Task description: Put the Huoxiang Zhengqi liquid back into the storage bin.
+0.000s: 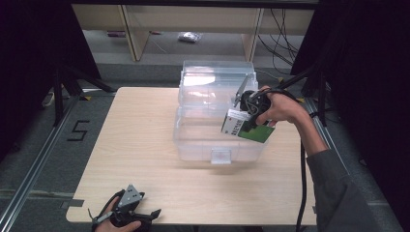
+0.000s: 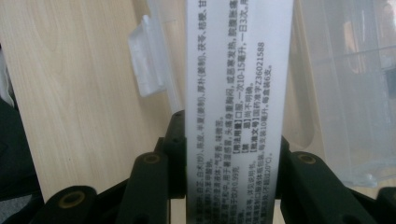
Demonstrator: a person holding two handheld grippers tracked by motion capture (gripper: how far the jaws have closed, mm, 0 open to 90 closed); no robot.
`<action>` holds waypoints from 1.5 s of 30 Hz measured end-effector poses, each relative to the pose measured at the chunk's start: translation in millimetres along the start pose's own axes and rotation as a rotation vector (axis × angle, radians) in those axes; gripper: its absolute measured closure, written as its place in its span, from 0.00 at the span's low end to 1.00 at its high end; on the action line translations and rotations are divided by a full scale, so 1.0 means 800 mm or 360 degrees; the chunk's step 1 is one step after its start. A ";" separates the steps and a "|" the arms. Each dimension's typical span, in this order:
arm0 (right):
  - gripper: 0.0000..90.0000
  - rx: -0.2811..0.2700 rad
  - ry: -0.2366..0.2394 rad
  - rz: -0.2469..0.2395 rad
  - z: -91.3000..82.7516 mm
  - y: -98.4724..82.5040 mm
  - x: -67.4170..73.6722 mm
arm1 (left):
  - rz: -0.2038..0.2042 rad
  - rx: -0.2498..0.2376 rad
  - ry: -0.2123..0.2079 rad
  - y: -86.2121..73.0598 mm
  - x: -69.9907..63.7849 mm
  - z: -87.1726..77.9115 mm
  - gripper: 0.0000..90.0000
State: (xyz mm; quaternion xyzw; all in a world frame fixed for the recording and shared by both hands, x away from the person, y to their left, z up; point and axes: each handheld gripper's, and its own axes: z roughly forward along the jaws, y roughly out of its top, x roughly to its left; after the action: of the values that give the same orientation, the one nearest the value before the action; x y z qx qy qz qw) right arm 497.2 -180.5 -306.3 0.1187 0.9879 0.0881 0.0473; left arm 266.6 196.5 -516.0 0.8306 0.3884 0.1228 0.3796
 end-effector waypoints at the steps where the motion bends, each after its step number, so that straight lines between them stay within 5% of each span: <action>1: 0.72 0.0007 0.0000 -0.0004 0.005 0.001 -0.005 | 0.0002 0.0001 0.0001 0.000 0.000 0.000 0.17; 18: 0.72 0.0081 0.0016 0.0044 0.048 0.000 -0.033 | 0.0000 0.0001 -0.0007 0.000 0.000 -0.002 0.17; 24: 0.72 0.0082 0.0026 -0.0025 0.061 -0.003 -0.041 | -0.0012 -0.0011 0.0000 0.000 -0.001 -0.002 0.17; 45: 0.71 0.0151 0.0087 -0.0055 0.105 -0.006 -0.044 | -0.0018 -0.0016 0.0001 0.000 -0.002 -0.001 0.17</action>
State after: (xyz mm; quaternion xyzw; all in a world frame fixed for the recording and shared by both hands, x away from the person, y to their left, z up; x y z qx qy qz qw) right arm 539.5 -179.7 -386.9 0.1014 0.9938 0.0436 0.0160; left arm 265.2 196.2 -515.0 0.8265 0.3926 0.1229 0.3842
